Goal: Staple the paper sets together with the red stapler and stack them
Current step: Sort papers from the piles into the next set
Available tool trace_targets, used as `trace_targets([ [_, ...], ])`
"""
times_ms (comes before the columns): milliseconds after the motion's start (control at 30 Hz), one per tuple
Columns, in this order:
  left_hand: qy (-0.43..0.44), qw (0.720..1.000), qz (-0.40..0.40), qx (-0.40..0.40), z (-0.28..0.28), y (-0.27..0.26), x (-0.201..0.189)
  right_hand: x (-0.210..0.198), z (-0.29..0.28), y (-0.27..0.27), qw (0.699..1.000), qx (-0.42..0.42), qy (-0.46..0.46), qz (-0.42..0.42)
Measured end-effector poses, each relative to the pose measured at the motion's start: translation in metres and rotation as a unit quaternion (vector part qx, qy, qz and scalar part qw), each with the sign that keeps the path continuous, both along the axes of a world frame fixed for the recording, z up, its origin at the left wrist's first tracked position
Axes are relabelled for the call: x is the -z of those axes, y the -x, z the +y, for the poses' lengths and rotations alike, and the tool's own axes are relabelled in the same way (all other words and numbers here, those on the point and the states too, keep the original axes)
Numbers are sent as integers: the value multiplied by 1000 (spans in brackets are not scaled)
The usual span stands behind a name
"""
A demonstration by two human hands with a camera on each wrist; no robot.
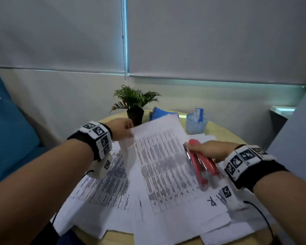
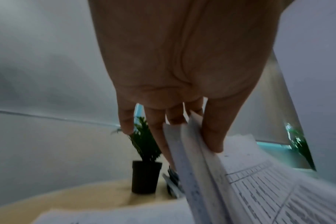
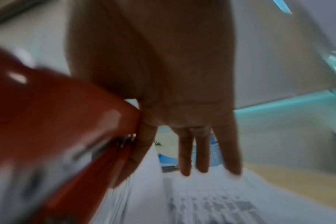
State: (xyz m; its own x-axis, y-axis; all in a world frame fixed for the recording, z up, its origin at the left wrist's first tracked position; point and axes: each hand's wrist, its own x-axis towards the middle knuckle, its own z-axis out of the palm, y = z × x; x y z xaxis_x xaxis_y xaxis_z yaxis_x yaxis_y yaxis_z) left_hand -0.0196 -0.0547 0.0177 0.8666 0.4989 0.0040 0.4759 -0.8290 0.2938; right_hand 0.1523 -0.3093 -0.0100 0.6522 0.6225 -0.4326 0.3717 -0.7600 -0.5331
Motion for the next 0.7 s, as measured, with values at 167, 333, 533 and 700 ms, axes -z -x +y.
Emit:
trace_targets([
  [167, -11, 996, 82, 36, -15, -16, 39, 9, 12, 17, 969, -102, 185, -124],
  [333, -7, 993, 111, 40, -19, -26, 58, 31, 47, 32, 973, -125, 168, -93],
  [533, -109, 965, 221, 94, -26, -20, 67, 36, 84, 45, 967, -144, 136, -163],
  [700, -68, 966, 214, 132, -26, -12, 70, 38, 90, 54, 940, -207, 190, -191],
])
